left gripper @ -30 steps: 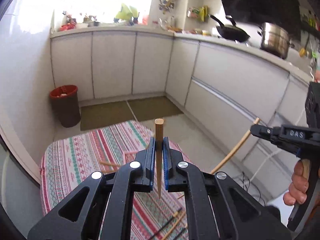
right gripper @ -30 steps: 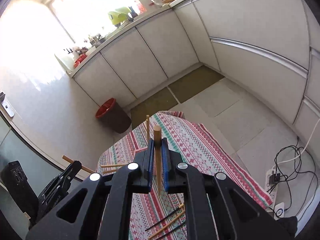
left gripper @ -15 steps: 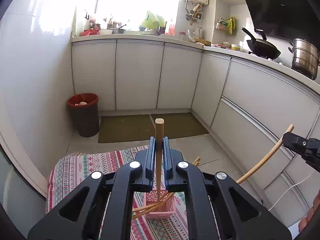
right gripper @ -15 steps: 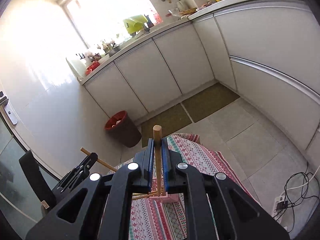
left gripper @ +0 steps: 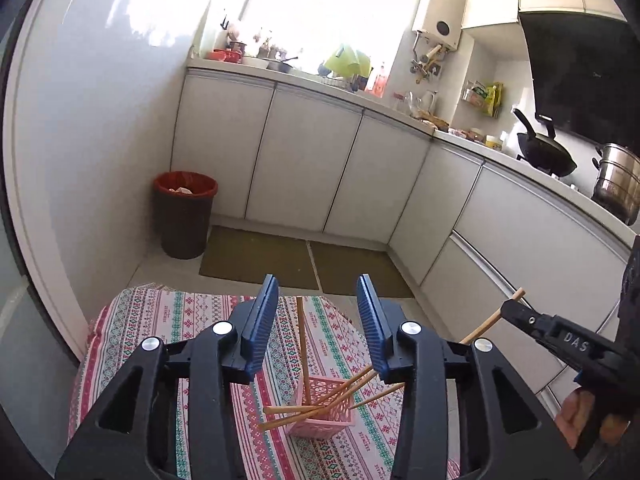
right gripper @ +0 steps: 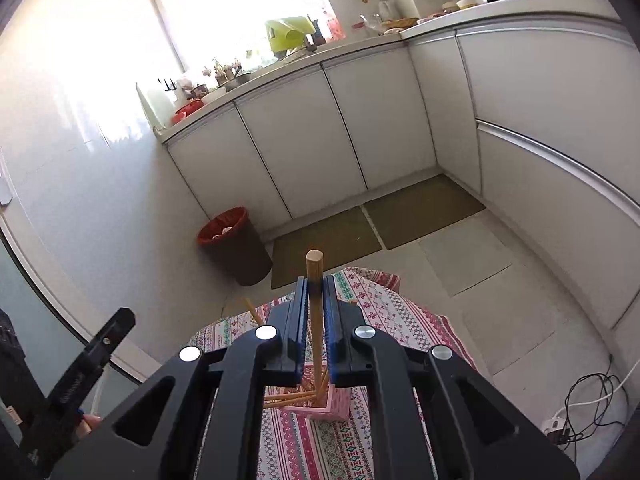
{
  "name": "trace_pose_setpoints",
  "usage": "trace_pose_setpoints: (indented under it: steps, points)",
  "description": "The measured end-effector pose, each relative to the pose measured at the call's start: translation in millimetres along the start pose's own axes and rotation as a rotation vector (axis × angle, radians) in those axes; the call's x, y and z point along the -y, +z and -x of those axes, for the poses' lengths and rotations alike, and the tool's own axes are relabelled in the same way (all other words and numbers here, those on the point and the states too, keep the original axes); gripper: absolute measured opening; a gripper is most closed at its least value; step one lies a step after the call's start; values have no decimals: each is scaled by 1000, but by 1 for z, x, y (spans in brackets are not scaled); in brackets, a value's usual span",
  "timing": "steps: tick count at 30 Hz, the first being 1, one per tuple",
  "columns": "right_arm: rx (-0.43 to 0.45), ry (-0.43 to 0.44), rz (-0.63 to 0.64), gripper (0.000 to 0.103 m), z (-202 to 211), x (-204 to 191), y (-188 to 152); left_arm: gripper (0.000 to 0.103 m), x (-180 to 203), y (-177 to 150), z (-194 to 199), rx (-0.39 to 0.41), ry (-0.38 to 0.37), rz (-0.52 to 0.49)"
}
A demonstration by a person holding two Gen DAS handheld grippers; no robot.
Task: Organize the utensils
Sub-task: 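Lower the chopstick into the pink basket and open the left tool, then move the left tool back to the pile and grasp another wooden chopstick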
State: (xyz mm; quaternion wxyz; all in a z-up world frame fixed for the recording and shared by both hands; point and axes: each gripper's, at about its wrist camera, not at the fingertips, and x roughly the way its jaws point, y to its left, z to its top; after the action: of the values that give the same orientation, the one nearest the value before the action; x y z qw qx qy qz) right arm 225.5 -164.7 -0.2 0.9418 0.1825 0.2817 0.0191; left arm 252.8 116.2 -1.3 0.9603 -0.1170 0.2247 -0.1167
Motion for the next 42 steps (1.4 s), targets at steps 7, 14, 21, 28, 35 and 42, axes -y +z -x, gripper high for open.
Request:
trace_pose_setpoints:
  steps: [7,14,21,28,35,42]
  points:
    - [-18,-34,55,8,-19,-13,-19,38,-8,-1,0,-8,16,-3]
    - [-73,-36,64,11,-42,-17,-37,41,-18,0,-1,-18,37,17]
    - [-93,-53,56,32,-36,-16,-41,52,-14,-4,0,-48,56,-16]
    - [-58,-89,41,66,-8,-7,-47,78,1,-14,13,-45,73,-62]
    - [-39,-174,47,81,12,4,-59,89,15,-36,14,-88,98,-110]
    - [-23,-260,120,90,31,8,-75,95,27,-54,15,-126,117,-180]
